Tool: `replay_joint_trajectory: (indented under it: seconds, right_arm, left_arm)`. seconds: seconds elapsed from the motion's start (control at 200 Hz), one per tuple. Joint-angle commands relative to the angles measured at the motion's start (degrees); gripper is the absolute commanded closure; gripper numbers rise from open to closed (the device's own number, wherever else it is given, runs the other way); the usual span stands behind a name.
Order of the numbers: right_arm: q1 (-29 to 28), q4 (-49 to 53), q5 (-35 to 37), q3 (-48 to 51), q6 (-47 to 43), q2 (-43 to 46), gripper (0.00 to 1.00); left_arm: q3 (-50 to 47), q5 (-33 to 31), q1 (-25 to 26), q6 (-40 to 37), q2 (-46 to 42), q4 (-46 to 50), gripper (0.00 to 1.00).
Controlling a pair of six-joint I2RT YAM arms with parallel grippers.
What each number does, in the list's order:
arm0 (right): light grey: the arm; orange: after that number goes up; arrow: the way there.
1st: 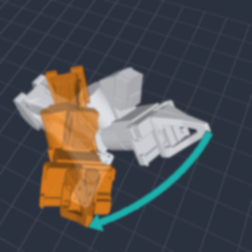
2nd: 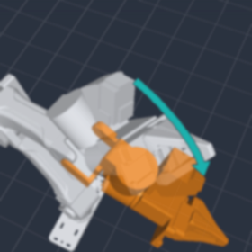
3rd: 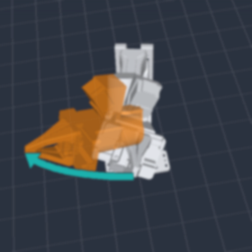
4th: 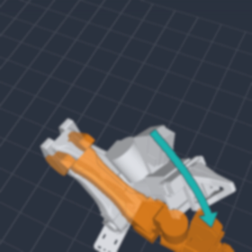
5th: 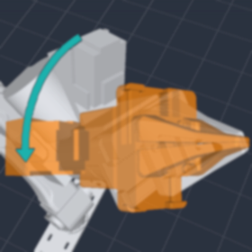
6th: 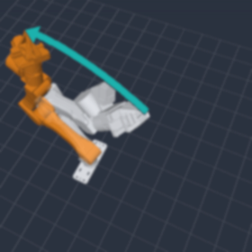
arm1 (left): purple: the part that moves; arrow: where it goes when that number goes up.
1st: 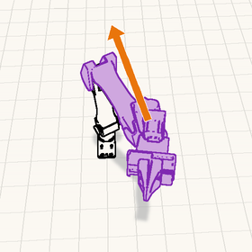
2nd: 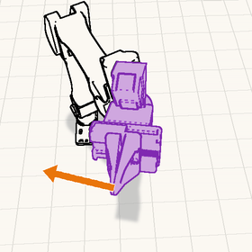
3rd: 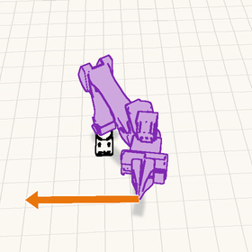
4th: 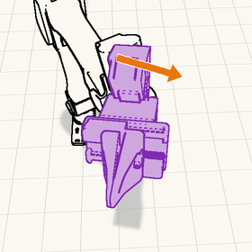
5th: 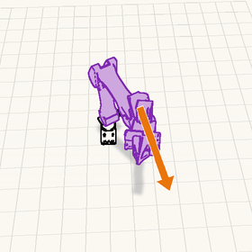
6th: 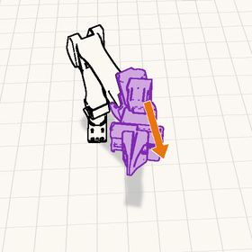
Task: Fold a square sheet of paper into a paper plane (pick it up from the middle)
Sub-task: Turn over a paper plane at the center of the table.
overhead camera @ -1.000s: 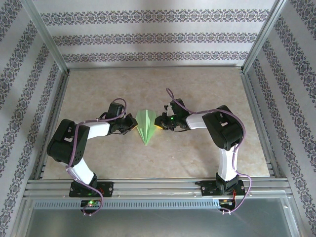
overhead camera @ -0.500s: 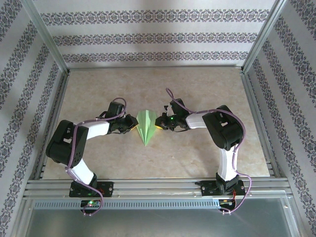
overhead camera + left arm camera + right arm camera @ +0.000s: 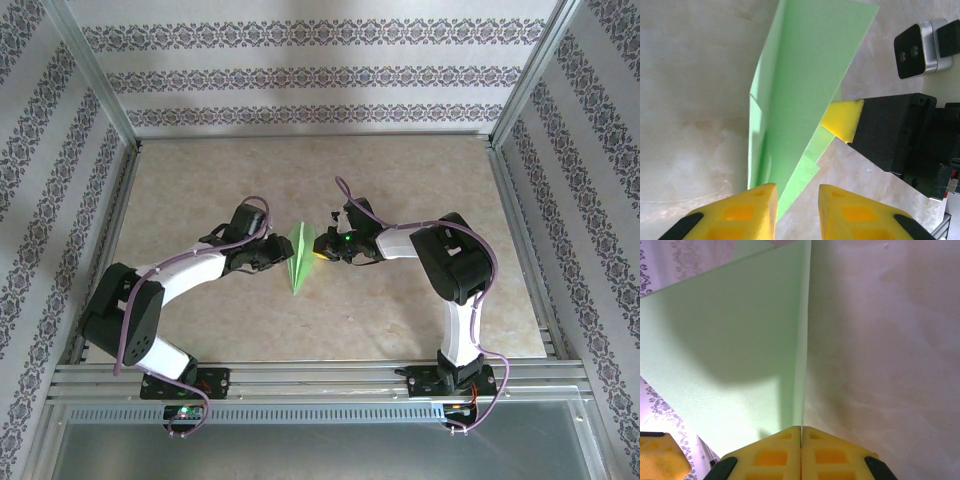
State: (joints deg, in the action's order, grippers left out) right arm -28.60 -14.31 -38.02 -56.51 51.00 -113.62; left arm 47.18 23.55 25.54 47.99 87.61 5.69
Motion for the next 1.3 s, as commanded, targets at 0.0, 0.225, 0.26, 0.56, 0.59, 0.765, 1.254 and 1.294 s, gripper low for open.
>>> replay_joint_trajectory:
  seconds: [0.0,0.225,0.26,0.56,0.59,0.765,1.254,1.294]
  right_arm:
    - [0.1,1.0,-0.9,-1.3,-1.2,-0.2,0.93]
    - [0.1,1.0,-0.9,-1.1,-1.1,-0.3,0.93]
    - [0.1,1.0,-0.9,-1.1,-1.1,-0.3,0.93]
    - [0.1,1.0,-1.2,-1.2,-0.9,-0.6,0.93]
    - [0.1,0.9,-1.3,-1.2,-0.9,-0.6,0.93]
    - [0.1,1.1,-1.3,-1.2,-0.9,-0.8,0.93]
    - [0.2,1.3,-1.4,-1.7,-0.6,-0.9,0.93]
    - [0.1,1.3,-1.4,-1.7,-0.5,-0.9,0.93]
  left_arm:
    - [2.4,-0.8,0.9,-2.0,2.7,1.6,0.72]
    - [5.0,0.4,1.1,-3.6,7.1,1.2,0.7]
    - [5.2,0.4,1.2,-3.8,7.5,1.2,0.69]
    - [6.0,2.0,1.7,-4.8,9.7,2.2,0.68]
    - [6.1,1.7,1.8,-5.1,9.6,2.7,0.68]
    - [6.7,1.5,2.7,-7.1,9.8,4.9,0.65]
    - [14.7,-9.1,8.4,-15.4,14.4,18.7,0.52]
    - [15.4,-9.8,8.7,-15.8,15.2,19.6,0.52]
